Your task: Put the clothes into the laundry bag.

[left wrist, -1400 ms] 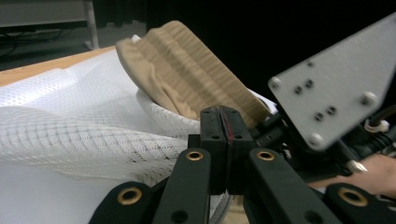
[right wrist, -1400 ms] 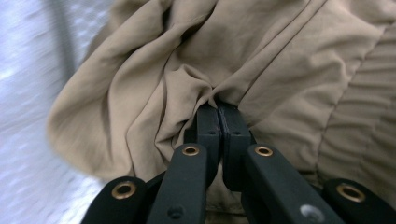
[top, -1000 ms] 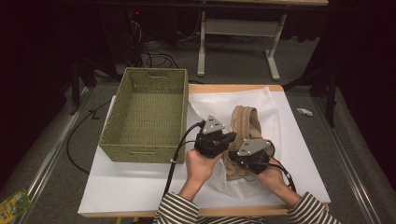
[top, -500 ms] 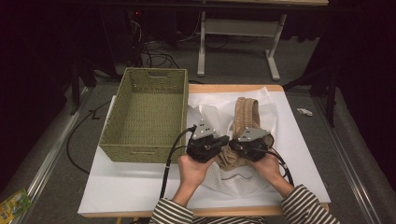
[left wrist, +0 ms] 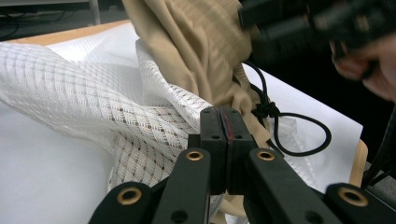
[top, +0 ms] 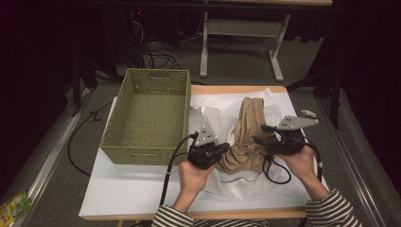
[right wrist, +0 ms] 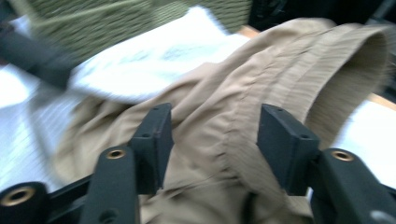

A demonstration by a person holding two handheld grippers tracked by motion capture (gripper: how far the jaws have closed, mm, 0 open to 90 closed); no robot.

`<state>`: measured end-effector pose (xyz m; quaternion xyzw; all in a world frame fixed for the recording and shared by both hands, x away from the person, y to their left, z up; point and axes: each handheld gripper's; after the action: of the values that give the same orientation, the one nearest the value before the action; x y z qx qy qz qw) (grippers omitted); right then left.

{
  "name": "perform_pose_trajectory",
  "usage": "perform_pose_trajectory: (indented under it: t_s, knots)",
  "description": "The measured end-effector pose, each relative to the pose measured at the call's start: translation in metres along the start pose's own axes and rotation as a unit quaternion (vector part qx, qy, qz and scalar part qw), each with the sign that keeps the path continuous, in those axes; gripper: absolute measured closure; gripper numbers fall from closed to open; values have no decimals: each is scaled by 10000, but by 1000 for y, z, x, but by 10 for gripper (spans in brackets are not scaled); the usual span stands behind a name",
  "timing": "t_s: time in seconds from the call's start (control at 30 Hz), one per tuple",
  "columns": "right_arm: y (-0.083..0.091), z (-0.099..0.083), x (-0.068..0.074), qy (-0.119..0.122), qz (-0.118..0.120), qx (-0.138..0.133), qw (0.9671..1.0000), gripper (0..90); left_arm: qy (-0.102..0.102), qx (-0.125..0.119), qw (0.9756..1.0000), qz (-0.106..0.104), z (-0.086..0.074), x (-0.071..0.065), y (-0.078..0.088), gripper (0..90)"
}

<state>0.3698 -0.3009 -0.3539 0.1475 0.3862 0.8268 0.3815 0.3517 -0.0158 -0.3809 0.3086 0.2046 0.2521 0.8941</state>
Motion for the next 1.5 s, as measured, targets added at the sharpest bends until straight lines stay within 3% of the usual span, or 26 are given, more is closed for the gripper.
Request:
perform_pose_trajectory:
  t_s: [0.17, 0.33, 0.47, 0.5, 0.57, 0.6, 0.67, 0.77, 0.87, 0.93, 1.07, 1.27, 1.37, 1.5]
  knots:
    - [2, 13, -21, -495, -222, -111, 9985, 406, 20, 32, 10000, 10, -3, 1, -1, 894]
    - [3, 20, -33, -797, -358, -135, 9961, 401, 39, 42, 10000, 10, -4, 1, 0, 894]
    - [-9, 22, -44, -994, -240, 131, 9947, 427, 29, 49, 10000, -1, -3, 1, -3, 893]
    - [-13, 22, -46, -1003, -154, 203, 9946, 510, 32, 58, 10000, 5, -2, 2, -3, 893]
    - [-19, 20, -46, -914, 62, 245, 9955, 685, 50, 46, 10000, 20, -1, 2, -3, 893]
    - [-19, 17, -45, -903, 283, 222, 9953, 773, 53, 42, 10000, 25, -1, 3, -2, 893]
    - [-18, 13, -42, -812, 516, 137, 9953, 855, 64, 32, 10000, 47, 0, 3, -2, 893]
    - [-11, 4, -25, -405, 684, 72, 9968, 870, 74, -38, 10000, 34, 3, 4, 0, 894]
    - [-2, -10, 2, 98, 848, -12, 9964, 872, 152, -124, 9998, 33, 6, 6, 0, 894]
    - [0, -22, 23, 503, 863, 95, 9950, 873, 202, -179, 9996, -6, 9, 8, 1, 894]
    - [-8, -40, 49, 918, 895, 402, 9909, 873, 256, -333, 9991, 37, 14, 10, 8, 894]
    - [-35, -51, 59, 953, 1155, 746, 9859, 872, 263, -456, 9986, -21, 19, 9, 18, 897]
    - [-46, -50, 64, 1100, 1028, 870, 9848, 872, 124, -525, 9985, -101, 20, 2, 20, 897]
    - [-59, -44, 61, 995, 958, 970, 9857, 872, -110, -540, 9984, -144, 22, -10, 20, 898]
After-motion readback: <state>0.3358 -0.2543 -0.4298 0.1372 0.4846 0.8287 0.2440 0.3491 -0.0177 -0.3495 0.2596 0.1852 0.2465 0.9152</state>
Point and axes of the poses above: each handheld gripper's, and its own axes: y roughly backward along the jaws, z roughly out of its top, x roughly to its left, and after that the axes turned 15 degrees about x, right-handed
